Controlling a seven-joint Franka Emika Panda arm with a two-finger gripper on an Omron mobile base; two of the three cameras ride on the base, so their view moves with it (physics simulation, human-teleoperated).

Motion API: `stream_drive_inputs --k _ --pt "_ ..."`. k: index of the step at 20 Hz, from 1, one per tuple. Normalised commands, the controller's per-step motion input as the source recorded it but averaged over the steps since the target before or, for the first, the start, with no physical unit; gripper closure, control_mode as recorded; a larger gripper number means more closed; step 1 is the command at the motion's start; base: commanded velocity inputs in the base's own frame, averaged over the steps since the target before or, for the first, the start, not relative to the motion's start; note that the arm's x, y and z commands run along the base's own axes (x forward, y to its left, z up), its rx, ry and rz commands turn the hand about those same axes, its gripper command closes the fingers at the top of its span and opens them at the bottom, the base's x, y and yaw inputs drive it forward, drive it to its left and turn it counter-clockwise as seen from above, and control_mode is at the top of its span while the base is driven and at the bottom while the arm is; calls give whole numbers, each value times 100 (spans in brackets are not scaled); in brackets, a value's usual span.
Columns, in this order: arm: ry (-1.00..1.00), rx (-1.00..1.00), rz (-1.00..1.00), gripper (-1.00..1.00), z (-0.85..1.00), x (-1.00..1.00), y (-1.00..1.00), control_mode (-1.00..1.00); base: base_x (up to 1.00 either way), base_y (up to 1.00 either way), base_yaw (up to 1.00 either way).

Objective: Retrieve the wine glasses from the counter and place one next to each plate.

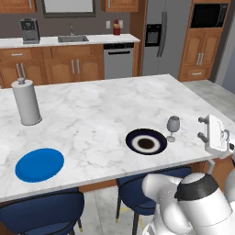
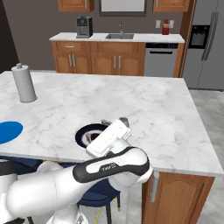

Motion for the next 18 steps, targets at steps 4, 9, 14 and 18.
stream_drive_inputs --k 4,9,14,18 --pt "0 6 0 -100 56 -26 3 -100 0 0 0" --pt "-1 4 0 -100 57 -19 0 -100 0 0 0" --pt "-23 6 0 -100 61 -71 0 -100 0 0 0" --pt "-22 2 0 -100 37 -71 0 100 -25 0 0"
